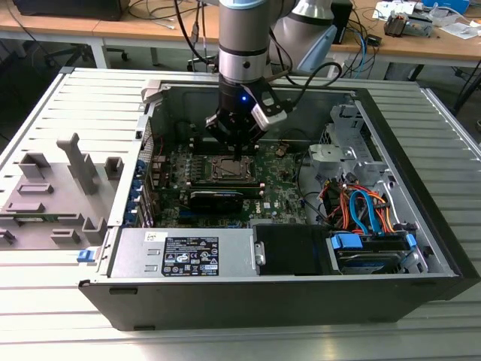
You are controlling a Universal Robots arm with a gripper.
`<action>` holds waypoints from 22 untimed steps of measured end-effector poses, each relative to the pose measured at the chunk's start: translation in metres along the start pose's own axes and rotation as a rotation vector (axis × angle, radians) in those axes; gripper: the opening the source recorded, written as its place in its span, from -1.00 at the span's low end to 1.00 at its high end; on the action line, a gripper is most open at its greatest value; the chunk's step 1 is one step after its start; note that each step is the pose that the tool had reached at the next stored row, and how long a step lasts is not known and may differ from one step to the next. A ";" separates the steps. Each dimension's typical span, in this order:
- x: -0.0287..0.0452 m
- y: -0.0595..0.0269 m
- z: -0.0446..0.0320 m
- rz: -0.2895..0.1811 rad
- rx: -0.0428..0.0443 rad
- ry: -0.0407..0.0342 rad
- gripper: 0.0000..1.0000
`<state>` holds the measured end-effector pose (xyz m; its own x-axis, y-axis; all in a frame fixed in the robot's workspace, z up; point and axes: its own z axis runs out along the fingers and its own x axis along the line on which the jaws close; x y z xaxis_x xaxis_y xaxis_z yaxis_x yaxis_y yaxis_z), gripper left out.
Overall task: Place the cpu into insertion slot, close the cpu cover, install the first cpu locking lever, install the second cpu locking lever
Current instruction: 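Install the second cpu locking lever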
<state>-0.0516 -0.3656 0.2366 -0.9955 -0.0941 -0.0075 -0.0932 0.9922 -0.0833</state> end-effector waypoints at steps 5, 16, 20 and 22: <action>-0.0013 -0.0100 0.0018 0.002 -0.0001 0.0006 -0.78; -0.0171 -0.0408 0.0211 0.001 -0.0011 0.0064 -0.78; -0.0166 -0.0405 0.0224 0.001 -0.0094 0.0055 -0.78; -0.0132 -0.0402 0.0229 0.001 -0.0160 0.0049 -0.78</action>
<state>-0.0344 -0.4061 0.2172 -0.9957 -0.0924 -0.0028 -0.0920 0.9935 -0.0674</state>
